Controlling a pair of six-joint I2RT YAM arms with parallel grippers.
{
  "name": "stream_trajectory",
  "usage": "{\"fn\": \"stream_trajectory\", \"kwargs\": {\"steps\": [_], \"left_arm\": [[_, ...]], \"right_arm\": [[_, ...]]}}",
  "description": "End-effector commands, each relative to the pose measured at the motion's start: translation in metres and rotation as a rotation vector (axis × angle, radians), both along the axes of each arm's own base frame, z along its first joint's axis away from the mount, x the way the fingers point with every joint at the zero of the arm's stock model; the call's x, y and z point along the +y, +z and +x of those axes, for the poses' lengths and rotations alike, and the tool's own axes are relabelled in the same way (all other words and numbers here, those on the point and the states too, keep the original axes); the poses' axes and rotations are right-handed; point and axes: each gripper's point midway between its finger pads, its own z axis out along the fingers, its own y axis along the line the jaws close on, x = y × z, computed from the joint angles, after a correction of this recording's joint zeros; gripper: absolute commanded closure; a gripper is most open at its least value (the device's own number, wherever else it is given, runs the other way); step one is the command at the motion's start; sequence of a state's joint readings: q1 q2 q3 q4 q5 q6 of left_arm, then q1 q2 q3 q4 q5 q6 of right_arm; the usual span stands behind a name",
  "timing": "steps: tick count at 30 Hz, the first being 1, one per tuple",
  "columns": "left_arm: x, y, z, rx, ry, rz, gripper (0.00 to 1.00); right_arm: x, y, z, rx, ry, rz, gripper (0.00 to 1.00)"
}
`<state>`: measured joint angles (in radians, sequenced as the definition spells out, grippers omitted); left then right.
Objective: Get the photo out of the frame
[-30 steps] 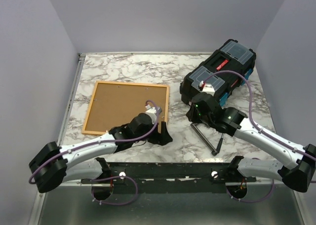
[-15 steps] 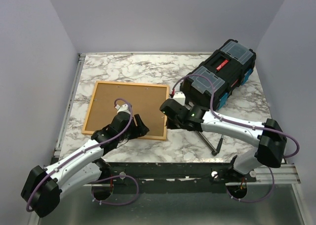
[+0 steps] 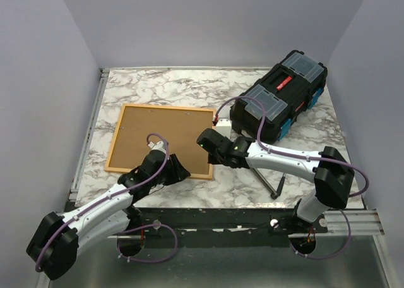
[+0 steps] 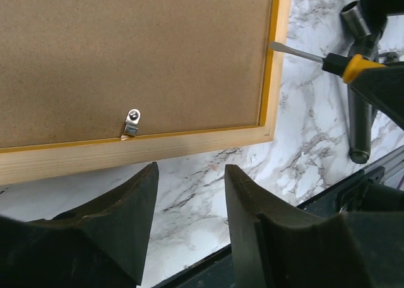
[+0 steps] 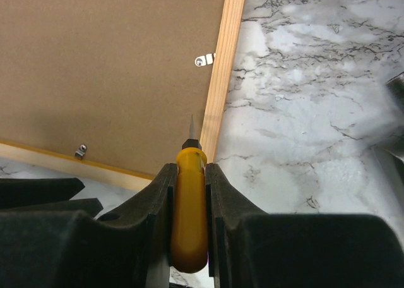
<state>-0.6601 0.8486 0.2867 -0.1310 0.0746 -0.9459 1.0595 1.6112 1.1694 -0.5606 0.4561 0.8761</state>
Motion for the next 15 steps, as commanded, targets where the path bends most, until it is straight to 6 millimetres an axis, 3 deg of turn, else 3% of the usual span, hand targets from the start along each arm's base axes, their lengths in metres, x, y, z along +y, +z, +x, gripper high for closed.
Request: {"fn": "stream_trajectory", "kwargs": {"steps": [1,7,15], "left_arm": [[-0.008,0.019,0.006,-0.055,-0.015,-0.061,0.55],[-0.017,0.026,0.014,-0.061,-0.027,-0.076,0.57],[-0.018,0.007,0.013,-0.014,-0.026,-0.047,0.59]], "right_arm": [[0.0,0.002,0.014,-0.076,-0.033,-0.022,0.99],[-0.004,-0.005,0.017,-0.087,-0.048,-0.053,0.99],[-0.009,-0.013,0.022,-0.109,-0.051,-0.098,0.99]]}}
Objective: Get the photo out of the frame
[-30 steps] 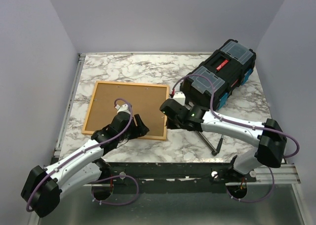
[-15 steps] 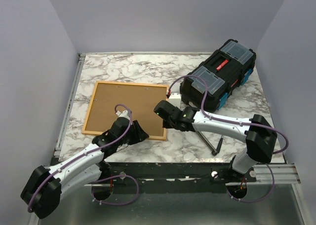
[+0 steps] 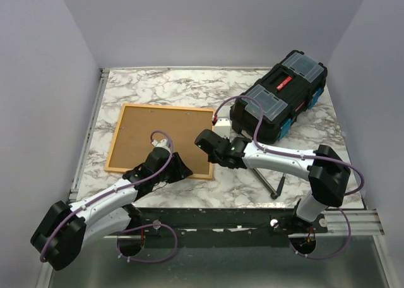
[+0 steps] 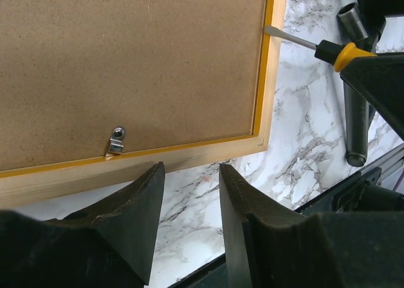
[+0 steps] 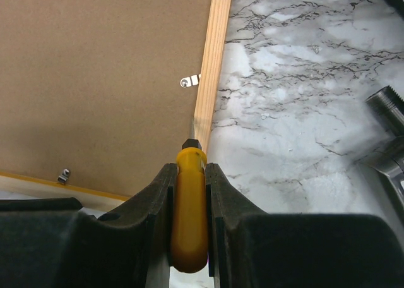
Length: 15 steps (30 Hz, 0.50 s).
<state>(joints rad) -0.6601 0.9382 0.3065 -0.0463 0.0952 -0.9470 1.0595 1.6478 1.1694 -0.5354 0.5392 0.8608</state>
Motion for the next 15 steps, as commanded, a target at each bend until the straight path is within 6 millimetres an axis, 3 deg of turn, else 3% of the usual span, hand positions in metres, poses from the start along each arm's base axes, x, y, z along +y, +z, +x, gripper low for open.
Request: {"fn": "stream_trajectory", "kwargs": {"steps": [1,15], "left_arm": [[-0.005,0.004,0.005,-0.011,-0.004,-0.022,0.59],[0.008,-0.013,0.0,0.01,0.029,0.029,0.6]], "right_arm": [[-0.003,-0.006,0.01,-0.057,-0.014,-0.04,0.99],[-0.002,-0.009,0.024,-0.119,-0.027,-0.076,0.99]]}}
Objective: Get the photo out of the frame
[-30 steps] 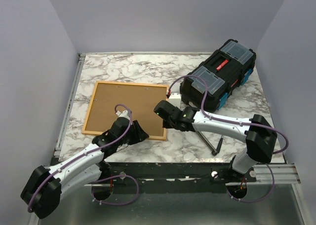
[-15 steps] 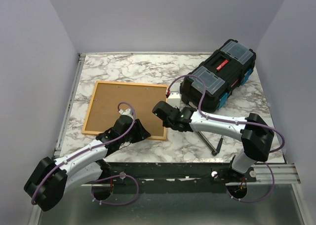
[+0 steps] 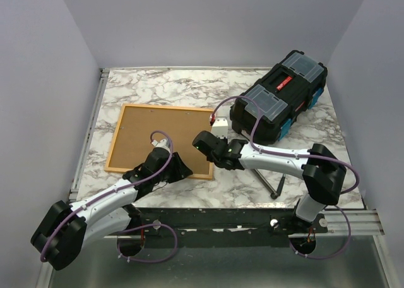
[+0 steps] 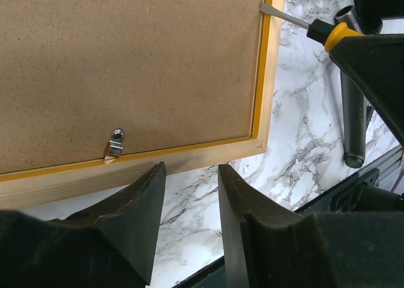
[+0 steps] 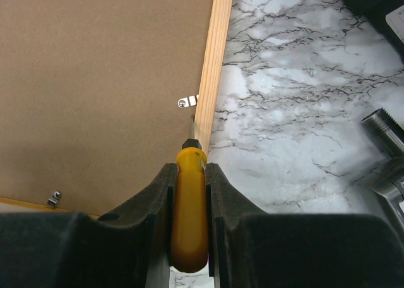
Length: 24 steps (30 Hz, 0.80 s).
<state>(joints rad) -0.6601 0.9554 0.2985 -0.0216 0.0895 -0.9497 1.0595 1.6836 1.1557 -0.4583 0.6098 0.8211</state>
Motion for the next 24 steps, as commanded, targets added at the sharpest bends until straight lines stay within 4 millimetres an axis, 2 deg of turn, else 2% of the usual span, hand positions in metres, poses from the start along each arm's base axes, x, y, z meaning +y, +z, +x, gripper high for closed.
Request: {"fn": "stream_trajectory", "kwargs": {"steps": [1,24], "left_arm": [[0.008,-0.01,-0.001,0.01,0.024,0.027,0.6],[0.01,-0.014,-0.005,0.021,0.021,0.032,0.63]], "right_arm": [[-0.002,-0.003,0.01,-0.051,-0.016,-0.044,0.99],[0.013,-0.006,0.023,-0.104,0.041,-0.017,0.99]]}}
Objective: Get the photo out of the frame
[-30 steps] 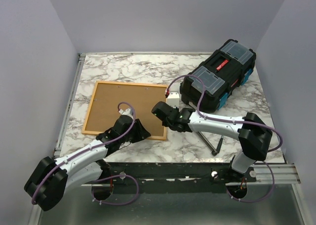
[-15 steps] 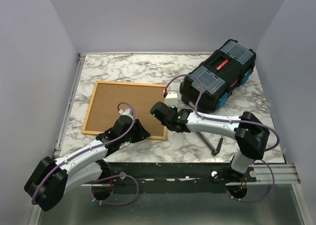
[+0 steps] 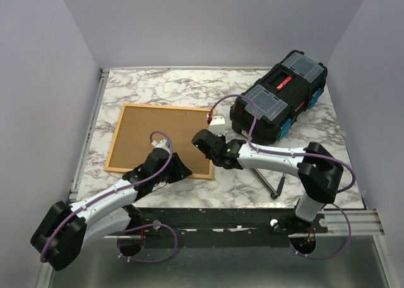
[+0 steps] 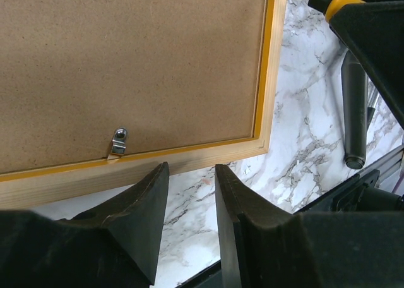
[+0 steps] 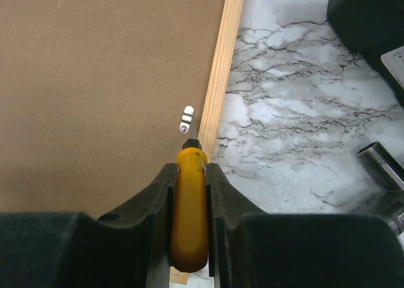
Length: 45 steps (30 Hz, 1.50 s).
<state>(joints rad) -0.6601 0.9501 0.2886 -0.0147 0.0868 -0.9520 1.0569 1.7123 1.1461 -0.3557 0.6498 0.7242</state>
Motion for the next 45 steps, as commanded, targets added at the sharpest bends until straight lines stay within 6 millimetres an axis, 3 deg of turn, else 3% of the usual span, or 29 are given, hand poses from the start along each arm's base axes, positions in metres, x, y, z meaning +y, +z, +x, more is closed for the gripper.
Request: {"fn": "stream_trajectory", "kwargs": {"steps": [1,7,11,17,23,28,32,36,45], "left_arm": [[0.009,-0.012,-0.004,0.021,0.015,0.033,0.63],[0.007,-0.007,-0.004,0.012,0.007,0.025,0.63],[0.006,0.0,-0.002,-0.003,-0.002,0.026,0.62],[0.001,0.017,0.002,-0.067,-0.06,0.03,0.35],[-0.022,0.038,0.002,-0.163,-0.235,0.024,0.27],[-0.043,0.044,-0.005,-0.242,-0.397,0.169,0.25],[-0.066,0.044,-0.014,-0.331,-0.568,0.321,0.25],[-0.077,0.029,-0.016,-0.338,-0.655,0.437,0.27],[-0.08,0.005,-0.01,-0.333,-0.75,0.599,0.34]], "right_arm": [[0.007,-0.005,0.009,-0.035,0.007,0.012,0.99],[0.008,0.005,0.012,-0.054,0.024,0.004,0.99],[0.005,0.028,0.008,-0.066,0.042,0.022,0.99],[-0.015,0.073,-0.008,-0.096,0.087,0.077,0.99],[-0.055,0.108,-0.021,-0.158,0.064,0.077,0.99],[-0.098,0.137,-0.031,-0.235,-0.002,0.107,0.99],[-0.122,0.161,-0.042,-0.289,-0.029,0.188,0.99],[-0.141,0.179,-0.053,-0.327,-0.038,0.258,0.99],[-0.172,0.194,-0.066,-0.356,-0.067,0.282,0.99]]}}
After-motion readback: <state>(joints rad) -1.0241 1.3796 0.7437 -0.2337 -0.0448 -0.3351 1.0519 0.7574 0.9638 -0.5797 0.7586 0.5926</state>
